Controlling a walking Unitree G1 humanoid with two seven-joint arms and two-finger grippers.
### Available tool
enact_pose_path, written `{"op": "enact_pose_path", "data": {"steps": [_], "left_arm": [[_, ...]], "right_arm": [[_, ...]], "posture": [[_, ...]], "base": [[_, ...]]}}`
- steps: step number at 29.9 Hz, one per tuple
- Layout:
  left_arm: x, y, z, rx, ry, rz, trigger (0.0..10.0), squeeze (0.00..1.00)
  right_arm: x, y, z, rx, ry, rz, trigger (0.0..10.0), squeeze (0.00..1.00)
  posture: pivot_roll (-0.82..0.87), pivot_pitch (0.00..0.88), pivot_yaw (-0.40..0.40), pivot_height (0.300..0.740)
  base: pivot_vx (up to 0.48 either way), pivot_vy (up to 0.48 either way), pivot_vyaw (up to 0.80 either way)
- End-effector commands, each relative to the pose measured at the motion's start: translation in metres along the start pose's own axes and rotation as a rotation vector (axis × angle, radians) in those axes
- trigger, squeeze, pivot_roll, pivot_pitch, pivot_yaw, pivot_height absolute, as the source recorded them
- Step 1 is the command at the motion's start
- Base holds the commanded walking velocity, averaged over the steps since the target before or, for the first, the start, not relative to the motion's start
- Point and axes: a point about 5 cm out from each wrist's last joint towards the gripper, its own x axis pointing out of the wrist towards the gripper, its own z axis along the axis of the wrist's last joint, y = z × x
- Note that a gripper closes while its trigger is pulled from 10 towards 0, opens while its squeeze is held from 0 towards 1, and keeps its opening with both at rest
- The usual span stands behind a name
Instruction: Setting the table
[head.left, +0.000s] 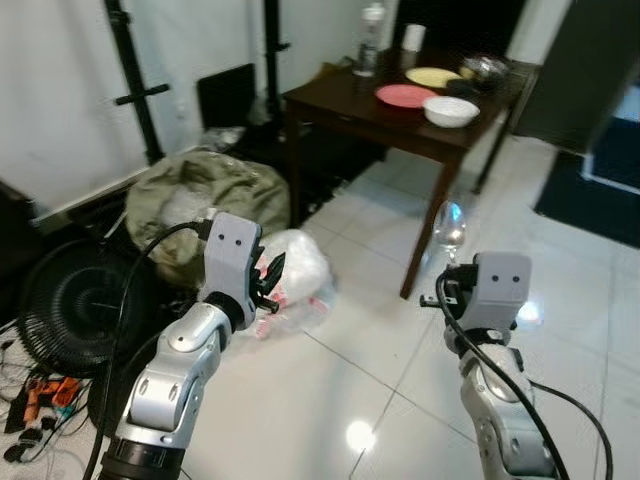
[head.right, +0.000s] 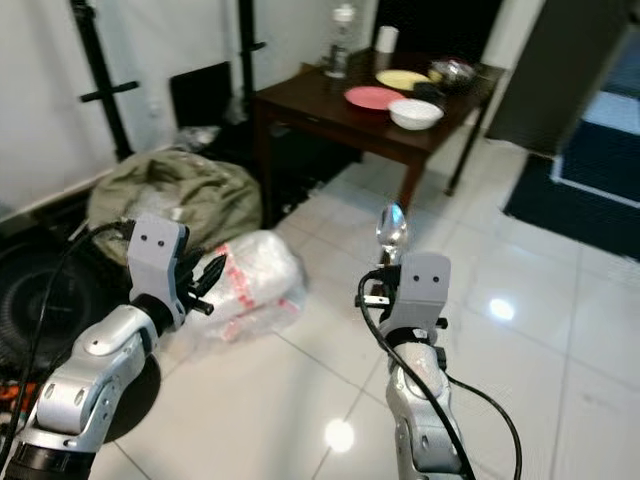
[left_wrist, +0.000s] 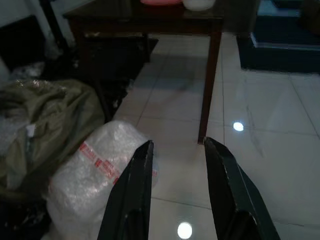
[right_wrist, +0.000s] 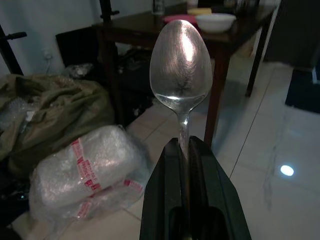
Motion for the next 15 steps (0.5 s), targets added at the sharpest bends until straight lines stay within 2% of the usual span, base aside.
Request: {"op": "enact_pose_path", "data": {"steps": [1,15], "left_arm": [[-0.0006,-0.003,-0.0044,-0.006,0.018,-0.012,10.0,0.0],[-0.0005,-0.0004,-0.0066,-0.057,0.034,-0.012,10.0,0.0]], "right_arm": [[-0.0016,-0.0063,-0.0025,0.001,0.009,-0.022,10.0,0.0],[-0.0016,-0.0058,-0.0023,0.003,0.008,-0.024,10.0,0.0]], "posture": [[0.05,0.093,0.083,0.74],[0.05,0.096,0.085,0.74]], "base": [[0.0,0.0,-0.79],[0.0,0.0,-0.79]]}}
